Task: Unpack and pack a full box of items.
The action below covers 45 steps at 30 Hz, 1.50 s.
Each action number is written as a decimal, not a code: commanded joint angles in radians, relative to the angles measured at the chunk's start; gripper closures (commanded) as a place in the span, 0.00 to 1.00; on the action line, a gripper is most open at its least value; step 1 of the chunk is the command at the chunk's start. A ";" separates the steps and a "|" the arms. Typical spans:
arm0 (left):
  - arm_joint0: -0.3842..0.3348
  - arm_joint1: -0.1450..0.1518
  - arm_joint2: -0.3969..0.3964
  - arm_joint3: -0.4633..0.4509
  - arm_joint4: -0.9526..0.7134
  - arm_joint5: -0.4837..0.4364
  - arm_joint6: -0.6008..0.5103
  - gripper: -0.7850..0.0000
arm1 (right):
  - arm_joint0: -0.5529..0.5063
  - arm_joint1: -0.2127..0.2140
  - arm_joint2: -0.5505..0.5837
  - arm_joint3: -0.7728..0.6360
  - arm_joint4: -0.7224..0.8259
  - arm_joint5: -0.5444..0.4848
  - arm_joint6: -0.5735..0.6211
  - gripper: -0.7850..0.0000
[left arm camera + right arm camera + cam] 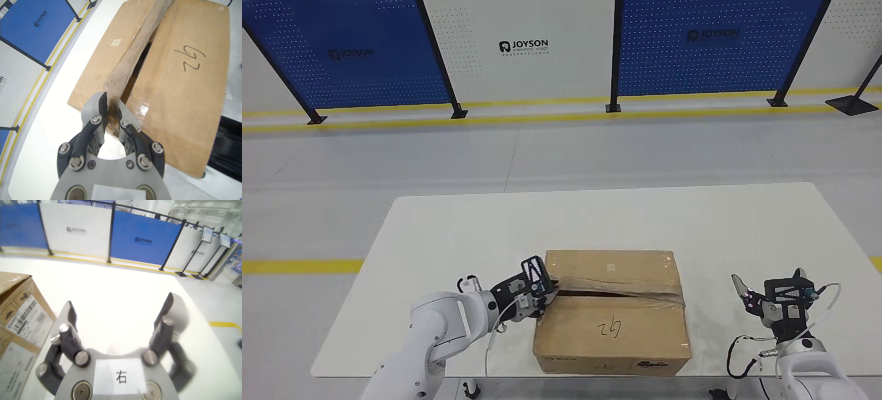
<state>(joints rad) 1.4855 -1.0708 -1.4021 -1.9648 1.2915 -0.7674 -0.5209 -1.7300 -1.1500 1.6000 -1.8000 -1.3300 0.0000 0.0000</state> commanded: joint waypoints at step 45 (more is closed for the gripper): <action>-0.298 -0.014 0.159 -0.021 0.004 0.098 0.169 1.00 | 0.013 0.012 0.067 -0.138 0.133 -0.293 0.043 0.00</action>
<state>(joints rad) 1.1976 -1.0840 -1.2497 -1.9890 1.2994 -0.6687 -0.3513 -1.7118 -1.1407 1.6588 -1.9268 -1.2106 -0.2437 0.0377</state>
